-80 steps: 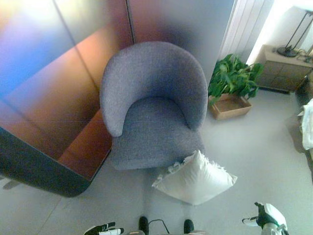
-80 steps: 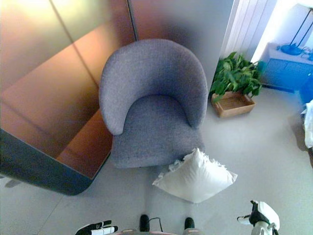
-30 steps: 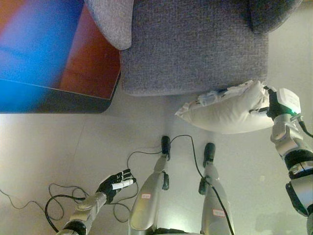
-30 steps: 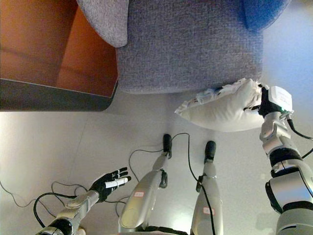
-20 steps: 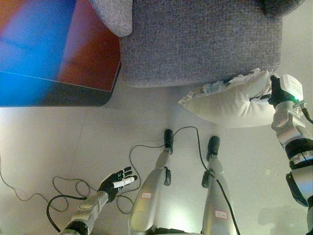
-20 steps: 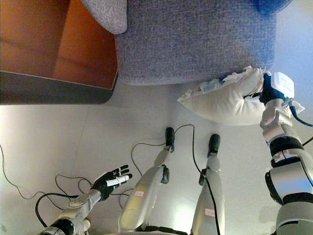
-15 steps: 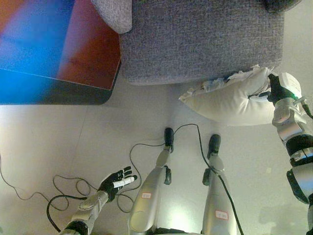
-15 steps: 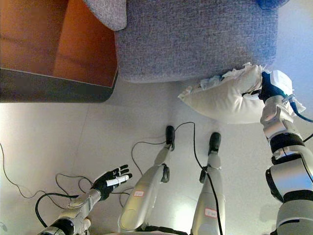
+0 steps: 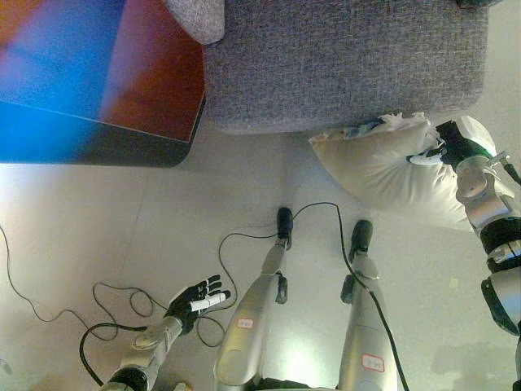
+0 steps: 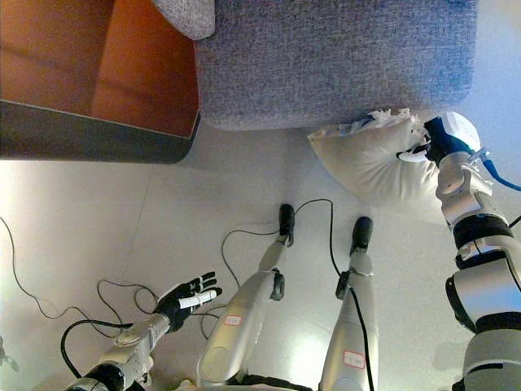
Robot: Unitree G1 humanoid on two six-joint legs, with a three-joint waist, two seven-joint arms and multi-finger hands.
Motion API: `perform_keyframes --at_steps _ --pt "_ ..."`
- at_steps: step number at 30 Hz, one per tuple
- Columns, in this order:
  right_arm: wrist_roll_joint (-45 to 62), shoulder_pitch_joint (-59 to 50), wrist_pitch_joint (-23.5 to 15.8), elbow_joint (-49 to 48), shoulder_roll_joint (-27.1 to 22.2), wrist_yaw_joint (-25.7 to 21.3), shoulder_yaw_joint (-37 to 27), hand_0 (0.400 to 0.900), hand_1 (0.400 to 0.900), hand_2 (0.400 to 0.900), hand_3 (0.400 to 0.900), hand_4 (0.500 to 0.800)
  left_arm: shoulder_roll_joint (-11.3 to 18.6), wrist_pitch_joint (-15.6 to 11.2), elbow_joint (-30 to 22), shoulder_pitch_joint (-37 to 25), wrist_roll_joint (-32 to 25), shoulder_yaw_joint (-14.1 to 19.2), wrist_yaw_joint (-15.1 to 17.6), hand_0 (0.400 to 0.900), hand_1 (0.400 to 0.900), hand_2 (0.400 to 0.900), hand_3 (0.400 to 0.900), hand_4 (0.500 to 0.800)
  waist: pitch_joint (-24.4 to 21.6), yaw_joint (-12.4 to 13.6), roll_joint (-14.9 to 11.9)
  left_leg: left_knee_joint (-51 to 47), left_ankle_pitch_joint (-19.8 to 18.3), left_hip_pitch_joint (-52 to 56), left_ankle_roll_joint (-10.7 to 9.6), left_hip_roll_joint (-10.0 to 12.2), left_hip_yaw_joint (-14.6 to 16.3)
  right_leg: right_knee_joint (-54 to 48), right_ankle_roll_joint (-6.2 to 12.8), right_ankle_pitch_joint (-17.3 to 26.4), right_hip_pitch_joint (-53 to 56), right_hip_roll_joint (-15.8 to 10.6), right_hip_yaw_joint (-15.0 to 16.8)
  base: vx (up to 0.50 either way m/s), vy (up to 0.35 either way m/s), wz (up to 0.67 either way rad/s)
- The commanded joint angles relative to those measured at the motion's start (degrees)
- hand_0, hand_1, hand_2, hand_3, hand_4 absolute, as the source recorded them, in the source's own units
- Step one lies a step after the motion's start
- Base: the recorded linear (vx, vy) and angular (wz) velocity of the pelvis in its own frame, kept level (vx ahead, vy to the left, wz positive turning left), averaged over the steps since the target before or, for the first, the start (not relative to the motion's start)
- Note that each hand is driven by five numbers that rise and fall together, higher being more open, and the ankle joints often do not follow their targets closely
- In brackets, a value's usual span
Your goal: Pick up the pillow and put it on the sofa.
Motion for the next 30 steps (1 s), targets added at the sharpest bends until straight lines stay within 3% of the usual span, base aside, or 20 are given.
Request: perform_keyframes --at_steps 1,12,22,30 --pt "2.02 -5.84 -4.90 -4.38 -8.80 -0.22 1.91 0.400 0.400 0.400 0.400 0.500 1.41 -0.05 1.00 4.39 -1.22 -0.78 -0.05 0.900 0.900 0.900 0.900 0.800 2.03 -0.75 2.32 1.07 -4.59 3.51 -3.17 -1.19 -2.17 -3.89 -0.69 -0.26 5.49 1.63 -4.95 0.00 0.000 0.00" --pt "1.91 -0.05 -10.78 -9.30 -9.68 3.00 0.48 0.400 0.400 0.400 0.400 0.500 3.60 -0.29 1.83 5.00 -0.09 1.91 -1.94 0.900 0.900 0.900 0.900 0.800 1.74 -1.67 -2.99 -0.26 -6.21 13.81 -3.52 0.05 -1.56 -8.07 -0.25 0.51 17.16 1.87 -7.00 0.02 -0.022 0.03" --pt "3.23 10.94 -14.33 -16.95 -11.20 8.31 -3.00 0.400 0.400 0.400 0.400 0.500 5.67 1.29 5.73 7.69 3.04 5.56 -3.05 0.900 0.900 0.900 0.900 0.800 -5.70 -1.95 -9.51 -0.46 -9.73 21.88 -3.63 1.53 -0.55 -13.31 0.43 0.88 28.30 2.84 -8.32 0.11 -0.034 0.03" --pt "4.39 16.23 -15.30 -22.43 -12.85 17.42 -6.15 0.400 0.400 0.400 0.400 0.500 4.39 2.60 9.06 10.74 8.32 9.73 -3.38 0.900 0.900 0.900 0.900 0.800 -12.78 -1.50 -13.59 -0.46 -11.53 28.39 -3.52 1.66 -0.75 -16.35 0.27 0.89 36.64 3.80 -8.73 0.16 -0.002 0.08"
